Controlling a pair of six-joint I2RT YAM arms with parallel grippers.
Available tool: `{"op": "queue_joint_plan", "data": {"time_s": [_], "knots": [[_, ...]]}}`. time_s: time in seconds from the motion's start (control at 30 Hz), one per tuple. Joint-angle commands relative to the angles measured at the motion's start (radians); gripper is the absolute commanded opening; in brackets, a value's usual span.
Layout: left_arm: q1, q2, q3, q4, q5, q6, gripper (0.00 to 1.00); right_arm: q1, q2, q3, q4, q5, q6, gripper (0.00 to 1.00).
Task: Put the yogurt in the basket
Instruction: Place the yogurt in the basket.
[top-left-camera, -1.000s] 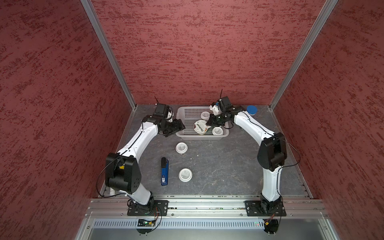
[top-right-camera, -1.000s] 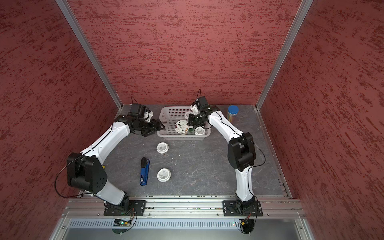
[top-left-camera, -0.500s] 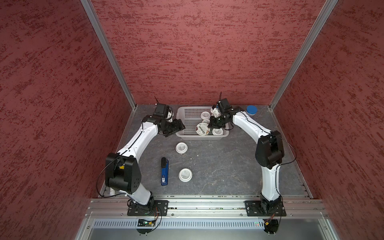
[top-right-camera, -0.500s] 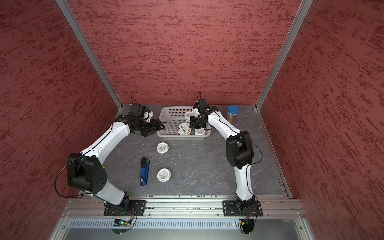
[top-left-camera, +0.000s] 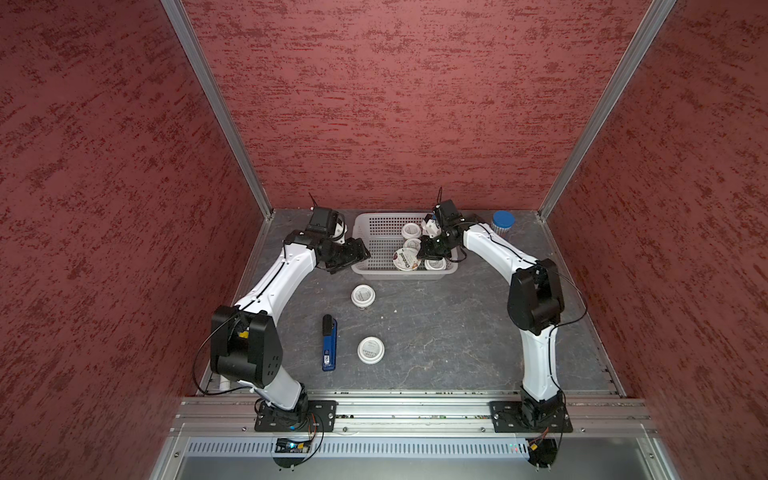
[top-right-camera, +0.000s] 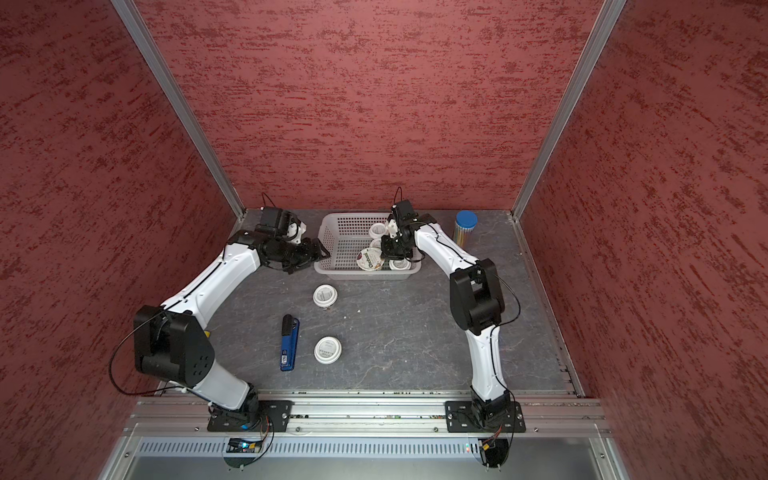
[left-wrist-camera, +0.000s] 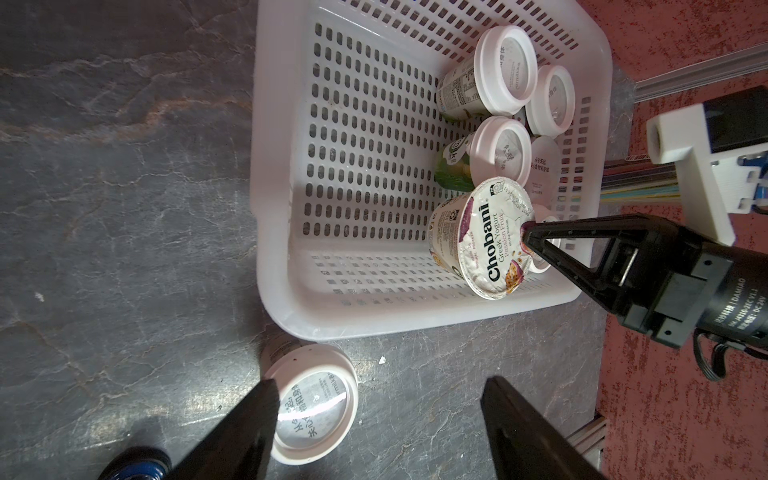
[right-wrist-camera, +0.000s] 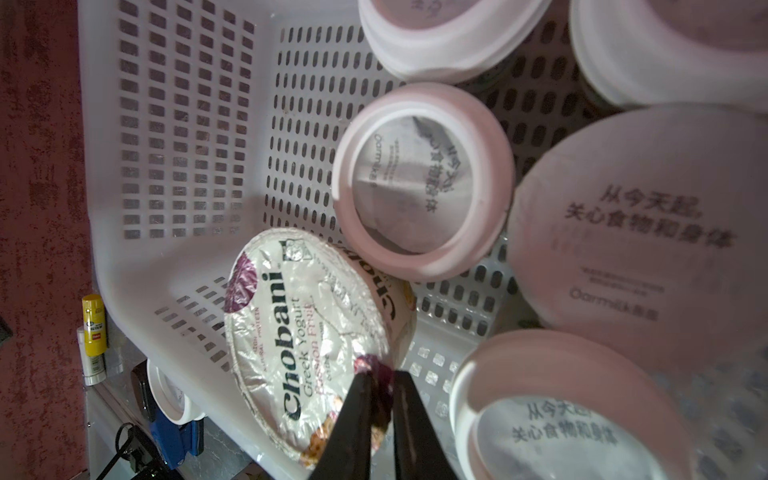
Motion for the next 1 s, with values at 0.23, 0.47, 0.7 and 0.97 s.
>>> {"op": "queue_joint_plan", "data": {"time_s": [0.23, 0.47, 0.7, 0.97], "knots": [[0.011, 0.01, 0.021, 0.0, 0.009, 0.016, 0.81, -0.014, 0.032, 0.046, -0.051, 0.027, -0.035, 0.17], [0.013, 0.016, 0.028, -0.001, 0.009, 0.016, 0.81, -0.015, 0.024, 0.064, -0.066, 0.028, -0.048, 0.35], [0.013, 0.018, 0.023, 0.001, 0.009, 0.016, 0.81, -0.012, 0.001, 0.084, -0.074, 0.023, -0.054, 0.36], [0.013, 0.021, 0.02, 0.004, 0.01, 0.016, 0.81, 0.027, -0.021, 0.107, -0.065, 0.037, -0.073, 0.29]]}}
